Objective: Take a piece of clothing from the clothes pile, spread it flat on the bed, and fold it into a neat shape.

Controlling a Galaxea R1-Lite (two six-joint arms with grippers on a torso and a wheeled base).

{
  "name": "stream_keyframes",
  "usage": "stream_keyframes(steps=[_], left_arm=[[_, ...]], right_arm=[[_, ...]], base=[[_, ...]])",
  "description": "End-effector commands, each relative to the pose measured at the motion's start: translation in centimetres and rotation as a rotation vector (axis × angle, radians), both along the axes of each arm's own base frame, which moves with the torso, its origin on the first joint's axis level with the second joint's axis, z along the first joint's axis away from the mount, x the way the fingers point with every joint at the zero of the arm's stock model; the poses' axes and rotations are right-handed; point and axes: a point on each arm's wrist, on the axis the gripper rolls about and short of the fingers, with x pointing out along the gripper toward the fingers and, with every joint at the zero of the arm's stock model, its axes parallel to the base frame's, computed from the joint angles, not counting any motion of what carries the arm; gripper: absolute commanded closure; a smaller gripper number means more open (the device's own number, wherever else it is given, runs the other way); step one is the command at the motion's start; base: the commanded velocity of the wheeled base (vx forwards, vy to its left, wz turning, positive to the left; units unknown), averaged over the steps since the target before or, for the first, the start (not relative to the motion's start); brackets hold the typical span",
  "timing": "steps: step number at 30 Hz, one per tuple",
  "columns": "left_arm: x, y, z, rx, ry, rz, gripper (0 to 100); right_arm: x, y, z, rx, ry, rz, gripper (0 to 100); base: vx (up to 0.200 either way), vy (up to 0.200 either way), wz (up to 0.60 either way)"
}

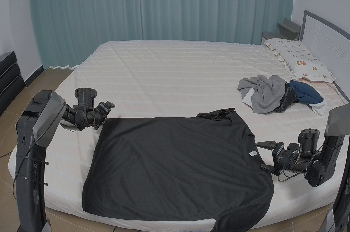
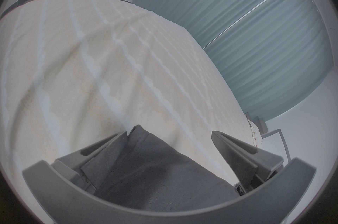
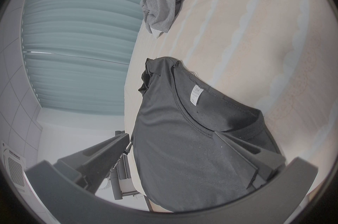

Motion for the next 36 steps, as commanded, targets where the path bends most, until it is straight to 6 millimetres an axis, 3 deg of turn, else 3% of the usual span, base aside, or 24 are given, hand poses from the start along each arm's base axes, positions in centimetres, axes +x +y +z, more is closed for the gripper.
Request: stream_keyframes(steps=[1,2,12,29,36], left_arm=[[0.1,-0.2,-1.1,0.001,0.018,-0.004,0],[0.1,-0.2,-1.1,0.001,0.018,-0.004,100],[0.4,0.2,-1.3,0.036,0.007,0.048,100],[2.9,1.2,-0.7,0.092,-0.099,0.17,100],[3.6,1.4,-1.4,0.111,-0.12,0.214,100]], right_arm=[[0.0,0.0,-0.1,0.0,0.005,0.001,0],[0.0,0.0,-0.1,0.0,0.005,0.001,0],[0.0,0.2,-0.3,-0.008,0.008,0.002,0],[0.0,0.4,-0.5,-0.01,0.013,0.008,0],[0.0,0.4,-0.5,-0.01,0.013,0.008,0]], base=[[0.0,0.0,0.0],[0.0,0.0,0.0],[0.0,0.0,0.0],[0.0,0.0,0.0],[0.0,0.0,0.0]])
